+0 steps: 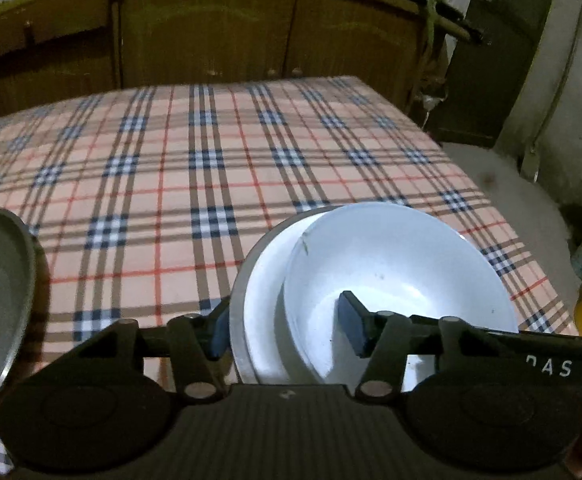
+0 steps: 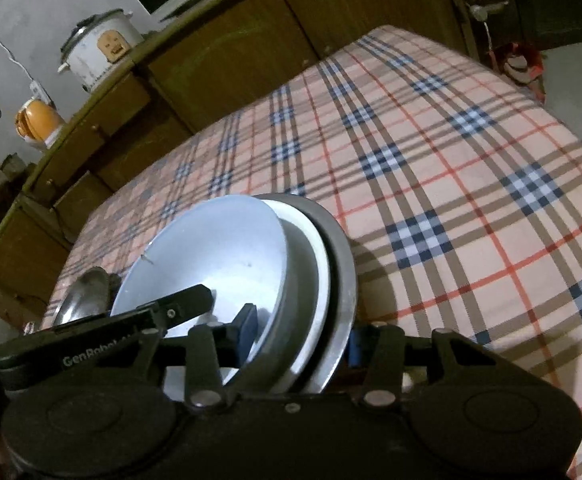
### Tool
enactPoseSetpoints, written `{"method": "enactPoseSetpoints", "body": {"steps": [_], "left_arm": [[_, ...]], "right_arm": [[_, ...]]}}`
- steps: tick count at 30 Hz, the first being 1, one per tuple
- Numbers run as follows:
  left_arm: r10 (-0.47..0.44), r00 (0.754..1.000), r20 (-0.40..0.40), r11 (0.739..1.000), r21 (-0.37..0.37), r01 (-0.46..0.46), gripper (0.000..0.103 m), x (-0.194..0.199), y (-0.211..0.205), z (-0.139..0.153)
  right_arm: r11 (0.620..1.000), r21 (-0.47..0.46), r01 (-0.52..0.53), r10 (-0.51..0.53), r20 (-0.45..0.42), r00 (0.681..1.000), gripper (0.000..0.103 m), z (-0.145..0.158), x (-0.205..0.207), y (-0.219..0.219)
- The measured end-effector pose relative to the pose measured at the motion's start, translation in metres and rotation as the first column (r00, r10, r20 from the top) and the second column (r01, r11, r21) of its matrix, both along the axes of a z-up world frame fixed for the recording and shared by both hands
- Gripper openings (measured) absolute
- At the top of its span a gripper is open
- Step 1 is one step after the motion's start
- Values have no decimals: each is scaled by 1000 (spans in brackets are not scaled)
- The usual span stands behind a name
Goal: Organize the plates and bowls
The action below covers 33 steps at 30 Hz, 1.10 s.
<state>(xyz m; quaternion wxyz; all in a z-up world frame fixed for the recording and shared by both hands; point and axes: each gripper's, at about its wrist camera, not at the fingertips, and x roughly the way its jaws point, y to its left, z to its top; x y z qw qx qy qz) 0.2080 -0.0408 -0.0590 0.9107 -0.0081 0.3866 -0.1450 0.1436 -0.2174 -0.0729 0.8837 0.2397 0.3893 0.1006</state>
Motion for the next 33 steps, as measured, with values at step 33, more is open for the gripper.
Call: {"method": "enactPoseSetpoints", "body": {"steps": [33], "left_arm": [[123,970,211,992,14,-129,56,-70,58,103]], "right_arm": [[992,-14,-122,122,218,968,53,116,-52,77]]}}
